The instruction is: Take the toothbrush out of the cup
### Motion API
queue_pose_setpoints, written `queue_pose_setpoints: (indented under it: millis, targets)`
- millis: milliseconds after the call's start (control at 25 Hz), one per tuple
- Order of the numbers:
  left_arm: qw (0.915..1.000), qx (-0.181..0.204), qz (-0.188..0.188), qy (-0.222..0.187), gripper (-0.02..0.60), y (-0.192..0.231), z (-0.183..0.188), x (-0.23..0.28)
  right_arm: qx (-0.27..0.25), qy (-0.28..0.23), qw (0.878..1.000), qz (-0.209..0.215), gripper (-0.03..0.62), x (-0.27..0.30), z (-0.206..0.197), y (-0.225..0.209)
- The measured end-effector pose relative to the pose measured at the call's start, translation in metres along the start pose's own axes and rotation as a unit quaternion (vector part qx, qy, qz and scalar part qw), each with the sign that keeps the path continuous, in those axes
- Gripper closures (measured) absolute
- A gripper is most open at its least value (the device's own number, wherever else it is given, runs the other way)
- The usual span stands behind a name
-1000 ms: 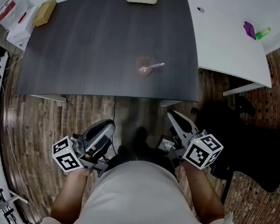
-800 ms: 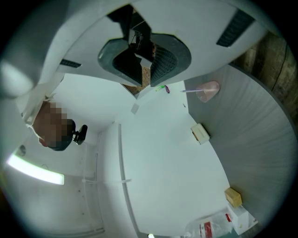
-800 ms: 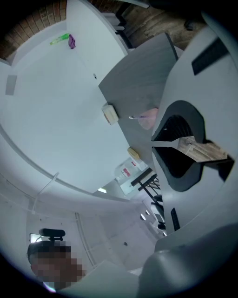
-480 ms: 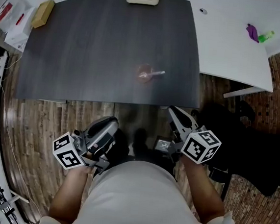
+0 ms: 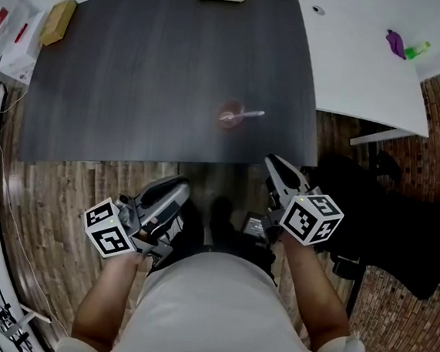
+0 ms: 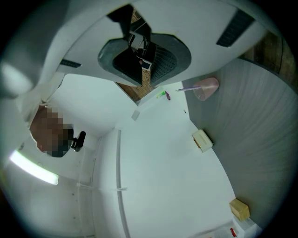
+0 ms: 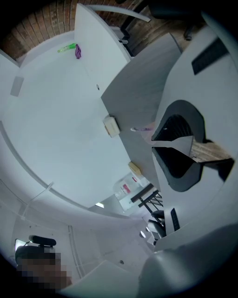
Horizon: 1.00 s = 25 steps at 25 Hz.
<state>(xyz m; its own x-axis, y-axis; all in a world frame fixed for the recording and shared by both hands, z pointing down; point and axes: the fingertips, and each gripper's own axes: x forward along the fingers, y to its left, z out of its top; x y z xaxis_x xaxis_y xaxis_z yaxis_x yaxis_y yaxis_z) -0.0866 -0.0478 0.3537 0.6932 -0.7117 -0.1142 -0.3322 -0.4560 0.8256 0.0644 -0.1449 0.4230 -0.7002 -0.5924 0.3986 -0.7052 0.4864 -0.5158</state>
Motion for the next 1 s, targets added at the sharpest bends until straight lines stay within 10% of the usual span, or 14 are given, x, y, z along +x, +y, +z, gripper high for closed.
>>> queue_pose_setpoints:
  millis: [1000]
  targets:
    - [0.9994, -0.014, 0.008, 0.031, 0.531, 0.058, 0.015, 0.024, 0.009, 0.013, 0.998, -0.063, 0.525, 0.084, 0.012, -0.032]
